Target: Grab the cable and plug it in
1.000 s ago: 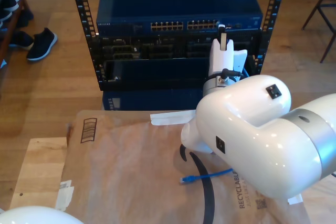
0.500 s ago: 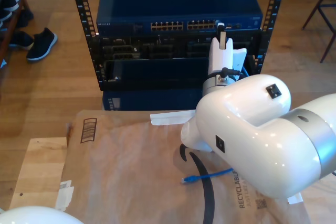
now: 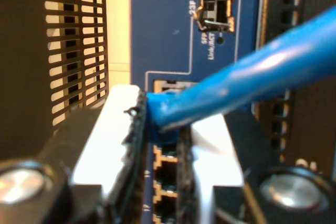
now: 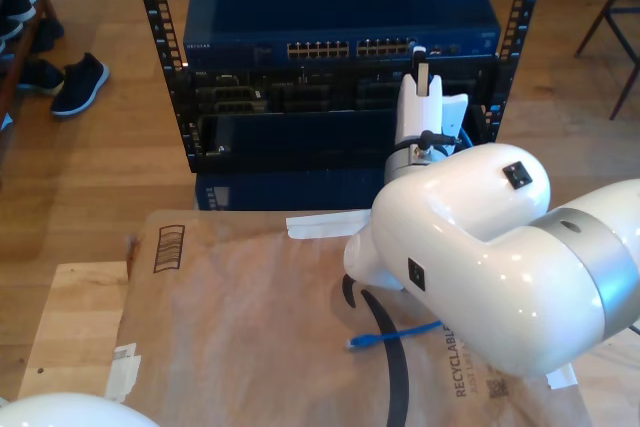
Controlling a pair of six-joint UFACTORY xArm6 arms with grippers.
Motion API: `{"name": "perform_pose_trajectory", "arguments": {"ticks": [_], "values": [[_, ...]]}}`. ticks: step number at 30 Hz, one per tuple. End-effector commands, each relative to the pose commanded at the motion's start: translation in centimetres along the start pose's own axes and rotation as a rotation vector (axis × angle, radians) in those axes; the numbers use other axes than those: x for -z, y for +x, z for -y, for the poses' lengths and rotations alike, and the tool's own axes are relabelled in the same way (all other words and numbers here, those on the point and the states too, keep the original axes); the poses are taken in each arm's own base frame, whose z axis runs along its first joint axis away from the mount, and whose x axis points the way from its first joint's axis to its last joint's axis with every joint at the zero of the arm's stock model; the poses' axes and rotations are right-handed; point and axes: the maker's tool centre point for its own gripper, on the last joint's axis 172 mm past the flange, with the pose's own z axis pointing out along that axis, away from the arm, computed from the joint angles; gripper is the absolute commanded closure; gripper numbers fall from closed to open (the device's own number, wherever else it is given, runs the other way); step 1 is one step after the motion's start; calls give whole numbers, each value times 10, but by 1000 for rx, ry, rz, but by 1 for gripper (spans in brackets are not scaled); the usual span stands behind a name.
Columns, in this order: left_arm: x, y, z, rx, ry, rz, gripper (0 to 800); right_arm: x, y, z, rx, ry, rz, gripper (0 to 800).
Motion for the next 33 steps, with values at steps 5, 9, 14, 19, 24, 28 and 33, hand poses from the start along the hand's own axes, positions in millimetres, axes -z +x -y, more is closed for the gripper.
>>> {"name": "perform_pose_trajectory", "arguments": {"ticks": [5,9,14,19,24,28,33], "values": [[0,0,0,2,0,0,1,-3,-2,1,-6,9,-1,800],[0,0,0,2,0,0,1,-3,-2,1,-5,8,-1,800],[0,0,0,2,0,0,1,-3,-1,-1,-4,5,-2,800],[0,0,0,2,0,0,1,-4,-1,-6,-1,-5,-1,800],[0,0,0,2,0,0,1,-6,2,-7,-2,-8,-4,800],[0,0,0,2,0,0,1,-8,1,-3,-7,-4,-4,800],[0,0,0,2,0,0,1,-12,-1,2,-16,3,-4,800]]}}
